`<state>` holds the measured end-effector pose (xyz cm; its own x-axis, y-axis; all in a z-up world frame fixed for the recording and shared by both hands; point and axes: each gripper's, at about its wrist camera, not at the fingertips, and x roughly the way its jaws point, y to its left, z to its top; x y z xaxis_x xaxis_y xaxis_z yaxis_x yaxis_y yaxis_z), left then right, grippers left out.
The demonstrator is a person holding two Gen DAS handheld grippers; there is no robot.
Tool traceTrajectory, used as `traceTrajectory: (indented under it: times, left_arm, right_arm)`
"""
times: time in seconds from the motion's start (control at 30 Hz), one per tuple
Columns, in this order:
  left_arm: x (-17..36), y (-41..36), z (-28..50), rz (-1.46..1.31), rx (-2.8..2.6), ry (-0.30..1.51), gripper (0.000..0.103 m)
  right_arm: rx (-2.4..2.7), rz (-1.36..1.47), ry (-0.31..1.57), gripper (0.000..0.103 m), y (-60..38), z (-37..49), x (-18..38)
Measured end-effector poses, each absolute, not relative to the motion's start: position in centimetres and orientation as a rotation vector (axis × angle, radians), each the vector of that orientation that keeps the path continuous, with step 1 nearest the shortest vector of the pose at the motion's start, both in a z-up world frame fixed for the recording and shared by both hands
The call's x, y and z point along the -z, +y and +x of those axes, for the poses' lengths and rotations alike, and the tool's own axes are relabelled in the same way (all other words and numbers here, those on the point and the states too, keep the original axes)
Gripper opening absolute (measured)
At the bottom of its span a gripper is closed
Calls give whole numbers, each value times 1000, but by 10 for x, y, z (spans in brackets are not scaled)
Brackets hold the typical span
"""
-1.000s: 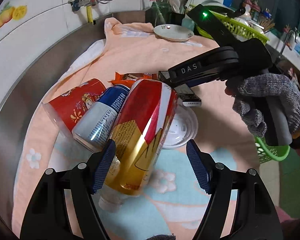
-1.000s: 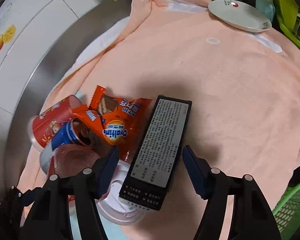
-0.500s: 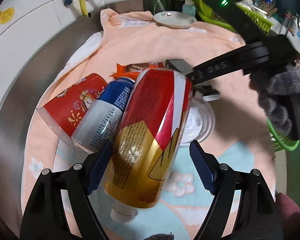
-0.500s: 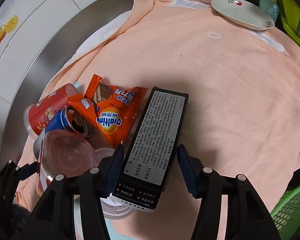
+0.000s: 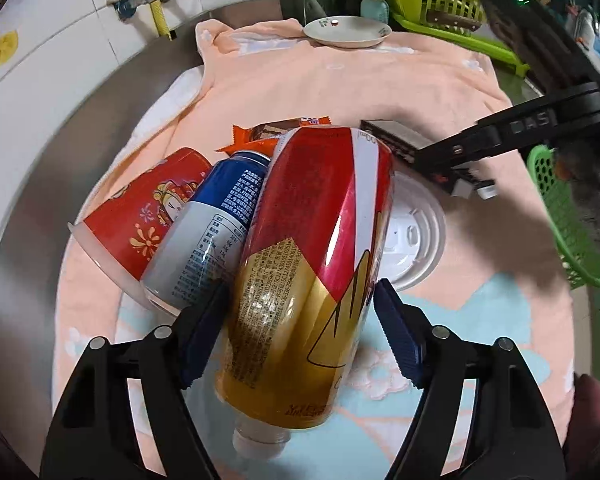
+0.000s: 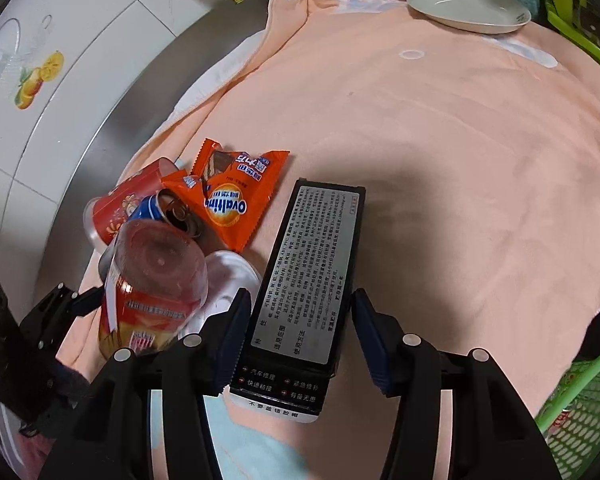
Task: Collect trash
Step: 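Carry the box toward the basket with the right tool while the left tool carries the can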
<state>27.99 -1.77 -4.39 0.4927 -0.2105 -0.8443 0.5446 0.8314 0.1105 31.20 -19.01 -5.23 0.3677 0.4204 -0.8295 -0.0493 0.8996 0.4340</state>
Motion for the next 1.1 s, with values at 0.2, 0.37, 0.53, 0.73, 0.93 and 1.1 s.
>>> traceTrajectory:
  times: [0.2,0.37,0.53,0.73,0.93,1.1]
  left_arm:
    - [37,-14,266,354,453,947,71]
    - [28,-18,246,320,446,945,71]
    - [14,-34,226,320,455,924,71]
    - [7,-39,218,294,447,941,70]
    - [2,-27,213,241,427,991,70]
    - [13,-16,209,212,422,1061,70]
  right_arm:
    - [-340,388,1115,50,-209,284,38]
    - [-364,394,1085,47,-223,249,24]
    - [-350,340,1076,44,-225,222,25]
    - [-345,227,1106,44,-209,214,40]
    - [-353,89,1107,56,-182,222,50]
    - [-329,31,1115,56,-170,232,65]
